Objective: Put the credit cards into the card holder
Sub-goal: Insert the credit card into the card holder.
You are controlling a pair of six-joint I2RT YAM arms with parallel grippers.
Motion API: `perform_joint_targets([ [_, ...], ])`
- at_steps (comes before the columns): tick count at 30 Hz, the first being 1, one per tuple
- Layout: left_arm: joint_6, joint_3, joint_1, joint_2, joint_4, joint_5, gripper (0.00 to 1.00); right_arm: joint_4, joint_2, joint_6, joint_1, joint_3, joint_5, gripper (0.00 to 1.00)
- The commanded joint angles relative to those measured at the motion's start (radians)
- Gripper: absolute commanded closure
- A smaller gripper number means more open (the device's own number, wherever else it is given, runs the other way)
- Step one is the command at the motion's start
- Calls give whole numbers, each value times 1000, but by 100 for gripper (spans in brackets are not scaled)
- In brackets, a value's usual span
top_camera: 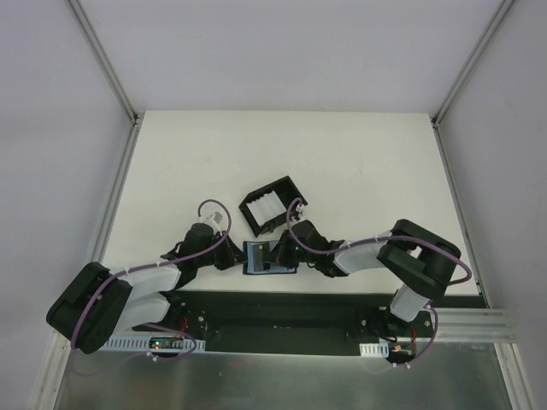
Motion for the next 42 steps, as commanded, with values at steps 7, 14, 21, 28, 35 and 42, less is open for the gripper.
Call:
perform_joint_targets([
  [7, 42, -25, -12, 27, -142, -49, 100, -250, -90, -118, 11, 22, 111, 69],
  [14, 50, -16, -12, 37, -142, -47, 100, -392, -138, -212, 16, 99, 170, 46],
  [21, 54, -9, -12, 41, -144, -43, 100, -378, -52, -237, 45, 176, 101, 50],
  [28, 54, -11, -12, 35, -142, -40, 100, -367, -22, -264, 62, 228, 83, 52],
  [35, 56, -11, -12, 40, -133, -38, 100, -309, -2, -303, 62, 255, 21, 53],
  [42, 54, -14, -12, 40, -133, -40, 100, -275, -40, -313, 59, 234, 12, 55],
])
